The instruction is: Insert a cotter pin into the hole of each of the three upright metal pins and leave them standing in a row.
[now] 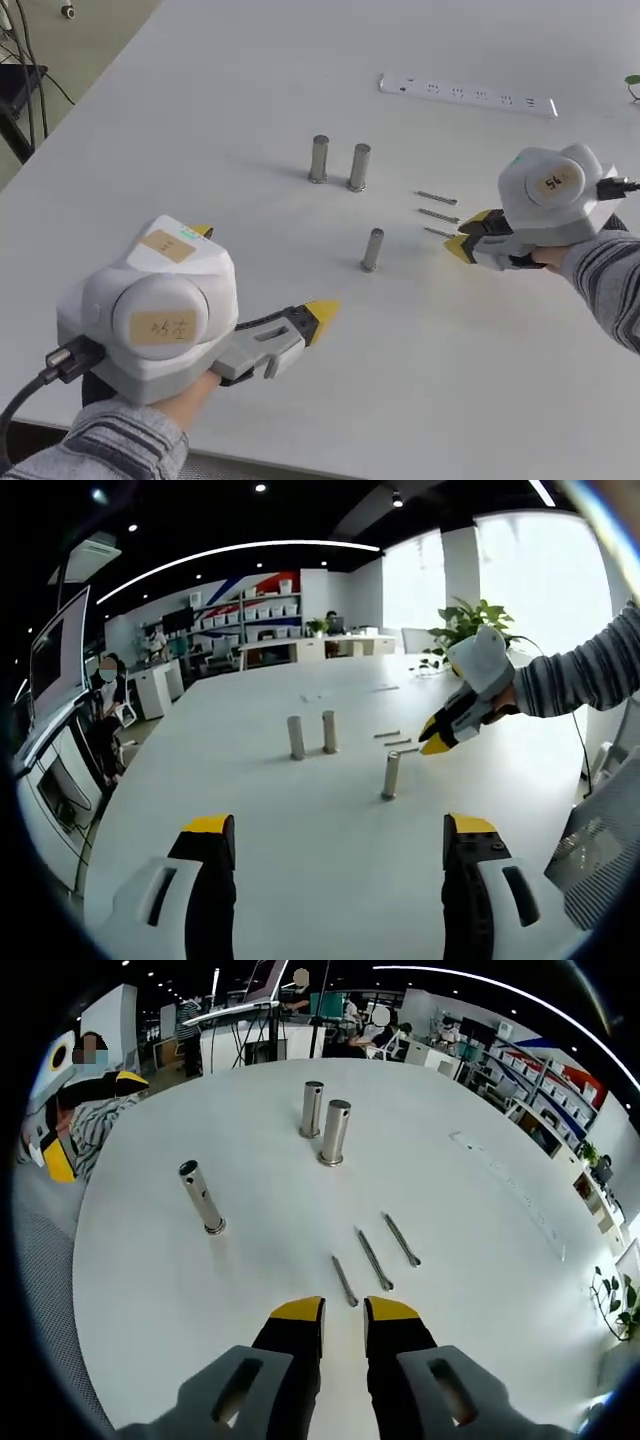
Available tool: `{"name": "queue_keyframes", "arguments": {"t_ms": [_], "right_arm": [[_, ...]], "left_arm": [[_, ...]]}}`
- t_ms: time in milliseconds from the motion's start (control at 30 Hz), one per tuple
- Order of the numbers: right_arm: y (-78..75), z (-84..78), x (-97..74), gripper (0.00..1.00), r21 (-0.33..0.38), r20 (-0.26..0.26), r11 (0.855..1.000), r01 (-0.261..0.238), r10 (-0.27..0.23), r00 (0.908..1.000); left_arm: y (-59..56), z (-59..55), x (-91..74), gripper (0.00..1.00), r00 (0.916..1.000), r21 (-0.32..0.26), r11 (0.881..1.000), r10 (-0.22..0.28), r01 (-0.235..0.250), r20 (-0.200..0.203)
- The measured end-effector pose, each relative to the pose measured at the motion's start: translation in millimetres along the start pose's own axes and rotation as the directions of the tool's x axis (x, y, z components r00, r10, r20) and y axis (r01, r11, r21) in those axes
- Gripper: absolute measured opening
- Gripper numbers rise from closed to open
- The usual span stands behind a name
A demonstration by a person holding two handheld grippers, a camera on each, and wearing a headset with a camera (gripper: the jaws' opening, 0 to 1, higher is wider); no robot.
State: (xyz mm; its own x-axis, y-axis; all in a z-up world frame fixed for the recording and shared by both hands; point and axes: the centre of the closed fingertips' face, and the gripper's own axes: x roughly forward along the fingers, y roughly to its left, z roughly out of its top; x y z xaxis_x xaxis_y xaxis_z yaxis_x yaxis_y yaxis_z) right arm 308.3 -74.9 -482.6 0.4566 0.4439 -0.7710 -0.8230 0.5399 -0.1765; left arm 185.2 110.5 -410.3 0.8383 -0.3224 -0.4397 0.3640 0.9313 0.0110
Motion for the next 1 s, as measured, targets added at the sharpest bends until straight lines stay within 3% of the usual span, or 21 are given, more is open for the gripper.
{"name": "queue_keyframes", "arguments": {"t_ms": [533,700,1000], "right_arm": [[-9.7,0.1,10.2,0.06,0.051,-0.072,0.998,-0.034,0.038,0.9967],[-4.5,0.0,12.0,0.0,0.061,-0.096,0.994,-0.089,0.094,0.9909],[-2.9,0.1,14.1,0.0,-0.056,-0.142,0.993,-0.108,0.099,0.9849]], "left_arm": [[0.3,-3.7,2.5,0.82,0.9998,-0.006,1.0,-0.009,0.009,-0.02],[-0.5,-4.1,2.6,0.81,0.9996,-0.01,1.0,-0.015,0.015,-0.022],[-0.1,-3.8,2.0,0.8,0.9997,-0.006,1.0,-0.014,0.014,-0.019]]}}
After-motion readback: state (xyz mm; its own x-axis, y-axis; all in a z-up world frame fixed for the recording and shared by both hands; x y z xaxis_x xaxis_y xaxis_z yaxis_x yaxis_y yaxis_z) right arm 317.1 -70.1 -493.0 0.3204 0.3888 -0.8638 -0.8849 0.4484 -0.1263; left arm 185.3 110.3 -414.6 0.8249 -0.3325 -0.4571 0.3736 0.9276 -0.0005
